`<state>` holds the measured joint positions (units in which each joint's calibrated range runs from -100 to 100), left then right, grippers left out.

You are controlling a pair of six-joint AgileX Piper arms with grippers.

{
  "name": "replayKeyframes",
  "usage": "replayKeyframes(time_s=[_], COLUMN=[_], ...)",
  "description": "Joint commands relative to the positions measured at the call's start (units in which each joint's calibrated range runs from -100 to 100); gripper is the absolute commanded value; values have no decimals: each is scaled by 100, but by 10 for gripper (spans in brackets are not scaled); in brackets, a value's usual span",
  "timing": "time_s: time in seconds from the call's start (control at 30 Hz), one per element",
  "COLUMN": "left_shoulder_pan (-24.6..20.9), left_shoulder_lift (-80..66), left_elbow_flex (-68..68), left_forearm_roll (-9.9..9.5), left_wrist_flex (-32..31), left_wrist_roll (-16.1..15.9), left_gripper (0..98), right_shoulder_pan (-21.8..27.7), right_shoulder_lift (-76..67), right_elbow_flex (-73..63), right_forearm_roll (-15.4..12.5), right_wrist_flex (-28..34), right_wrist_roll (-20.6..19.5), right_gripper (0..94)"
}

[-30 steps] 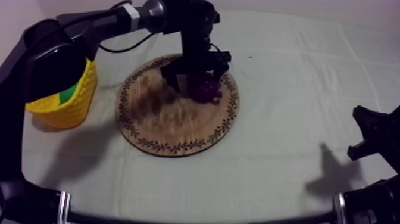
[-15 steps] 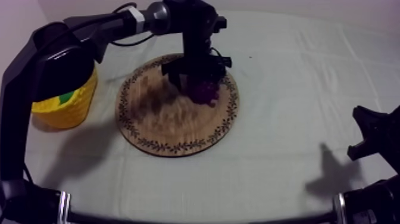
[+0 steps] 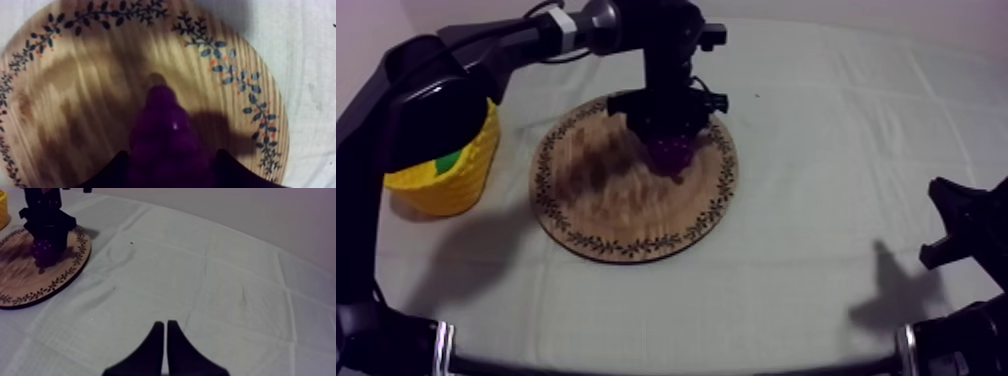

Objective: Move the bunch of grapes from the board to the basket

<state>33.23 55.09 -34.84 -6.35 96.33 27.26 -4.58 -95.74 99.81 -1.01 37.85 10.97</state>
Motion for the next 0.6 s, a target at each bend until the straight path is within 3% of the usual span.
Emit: replayKeyframes(time_s=[0.0,0.23,0.57], left_shoulder_pan=[3,-43,-397], left_shoulder_lift=[-200,-1448,-4096], left_elbow_flex=[124,883,3217], left_forearm_roll=[-22,-47,-64], left_wrist_flex=[19,58,-372], left_wrist_roll=[-40,-316,-1270], left_gripper=[349,338,370], right_shoulder_pan=[-2,-2,-2], right_shoulder_lift=[-1,-1,-1], right_elbow_flex=[-3,-3,-3], right_forearm_roll=[-4,-4,-4], right_wrist_flex=[-3,-3,-3], right_wrist_roll=[-1,-1,-1], right_gripper=[4,4,4])
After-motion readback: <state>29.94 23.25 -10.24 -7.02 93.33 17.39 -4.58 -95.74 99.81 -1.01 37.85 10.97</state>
